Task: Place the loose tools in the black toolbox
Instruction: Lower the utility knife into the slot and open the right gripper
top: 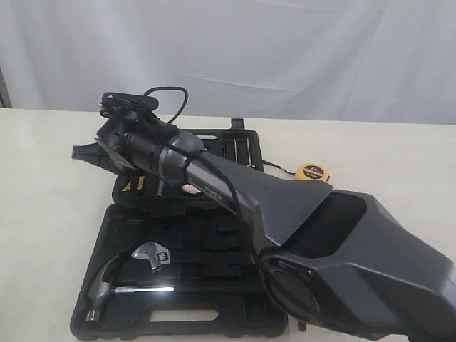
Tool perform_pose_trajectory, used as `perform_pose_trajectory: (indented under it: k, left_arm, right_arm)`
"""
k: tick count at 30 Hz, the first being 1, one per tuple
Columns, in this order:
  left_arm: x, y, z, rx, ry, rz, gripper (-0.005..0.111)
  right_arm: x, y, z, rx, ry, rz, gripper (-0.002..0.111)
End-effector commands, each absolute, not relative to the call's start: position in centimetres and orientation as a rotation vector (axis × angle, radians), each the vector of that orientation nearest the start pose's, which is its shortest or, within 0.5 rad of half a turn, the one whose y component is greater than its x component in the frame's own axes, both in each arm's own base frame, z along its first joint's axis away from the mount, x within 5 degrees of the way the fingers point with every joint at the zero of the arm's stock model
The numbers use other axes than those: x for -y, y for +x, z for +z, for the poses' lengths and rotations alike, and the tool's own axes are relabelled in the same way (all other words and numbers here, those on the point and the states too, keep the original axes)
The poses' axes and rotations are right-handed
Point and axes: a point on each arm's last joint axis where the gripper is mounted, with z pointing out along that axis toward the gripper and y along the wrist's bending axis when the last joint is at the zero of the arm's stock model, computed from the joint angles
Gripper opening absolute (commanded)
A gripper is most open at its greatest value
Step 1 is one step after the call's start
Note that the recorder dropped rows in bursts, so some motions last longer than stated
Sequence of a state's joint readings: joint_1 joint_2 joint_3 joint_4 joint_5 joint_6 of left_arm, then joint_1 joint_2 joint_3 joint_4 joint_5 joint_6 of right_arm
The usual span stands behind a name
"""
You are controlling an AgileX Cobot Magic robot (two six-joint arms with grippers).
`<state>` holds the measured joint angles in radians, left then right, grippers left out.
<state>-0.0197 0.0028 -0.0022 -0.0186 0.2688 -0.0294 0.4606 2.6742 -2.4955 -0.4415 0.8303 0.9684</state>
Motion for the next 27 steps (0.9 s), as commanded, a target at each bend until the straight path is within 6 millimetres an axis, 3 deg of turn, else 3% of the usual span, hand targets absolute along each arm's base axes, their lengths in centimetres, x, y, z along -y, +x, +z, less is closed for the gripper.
perform_pose_trajectory:
  k: [1,12,27]
  left_arm:
    - [0.2,5.5,18.9,-1.752,-0.021,-0.058,0.000]
    - [0.2,5.5,18.9,-1.752,-0.021,-0.058,0.000]
    - [0.2,5.5,18.9,-1.752,-0.021,-0.058,0.000]
  right_arm:
    - [-22.5,53.6,15.8,-2.303,0.356,0.157,-0.001]
    - [-21.2,54.7,11.7,-2.292,0.397,0.129,-0.001]
    - [-21.4,54.8,12.5,-2.269,0.393,0.161,-0.001]
